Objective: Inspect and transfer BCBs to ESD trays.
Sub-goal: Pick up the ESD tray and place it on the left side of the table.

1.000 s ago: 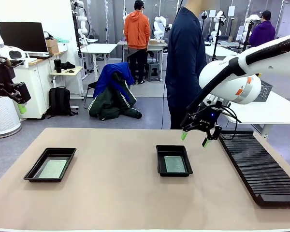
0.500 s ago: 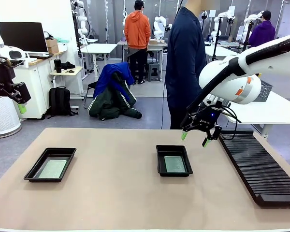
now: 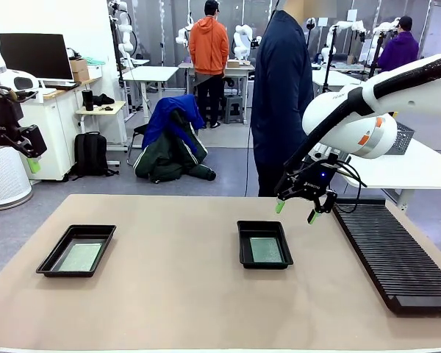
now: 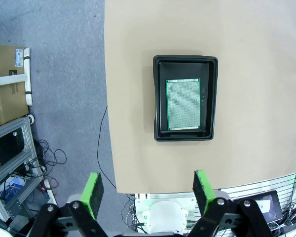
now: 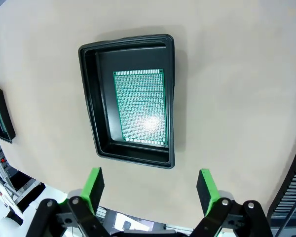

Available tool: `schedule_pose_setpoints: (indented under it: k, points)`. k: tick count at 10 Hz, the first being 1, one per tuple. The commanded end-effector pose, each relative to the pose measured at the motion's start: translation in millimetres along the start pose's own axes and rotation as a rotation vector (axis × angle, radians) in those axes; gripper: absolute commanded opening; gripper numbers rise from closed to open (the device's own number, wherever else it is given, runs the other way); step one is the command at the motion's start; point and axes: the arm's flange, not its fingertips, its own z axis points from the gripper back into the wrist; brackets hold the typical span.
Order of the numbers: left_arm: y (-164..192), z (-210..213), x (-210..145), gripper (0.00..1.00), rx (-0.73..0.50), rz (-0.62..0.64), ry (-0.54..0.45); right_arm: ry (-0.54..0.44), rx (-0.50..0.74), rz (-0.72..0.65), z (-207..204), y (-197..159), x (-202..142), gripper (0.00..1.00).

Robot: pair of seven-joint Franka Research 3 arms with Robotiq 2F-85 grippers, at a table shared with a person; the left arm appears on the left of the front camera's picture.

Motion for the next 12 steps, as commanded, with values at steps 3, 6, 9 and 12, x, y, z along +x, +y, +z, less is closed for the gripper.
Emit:
schedule_pose_setpoints:
  k: [3,6,9,12]
  points:
    - [0,0,0,0.97,0.0,0.0,0.0,-0.002,0.007,-0.003,-1,0,0,1.0]
    - [-75,12,9,0.97,-0.017,-0.028,-0.048,-0.041,0.111,-0.005,9,-38,-18,1.0]
    - [-170,21,30,0.97,-0.021,-0.044,-0.074,-0.117,0.227,-0.021,20,-103,-45,1.0]
    - [-278,3,56,0.97,-0.075,-0.036,-0.053,-0.202,0.3,-0.027,24,-170,-58,1.0]
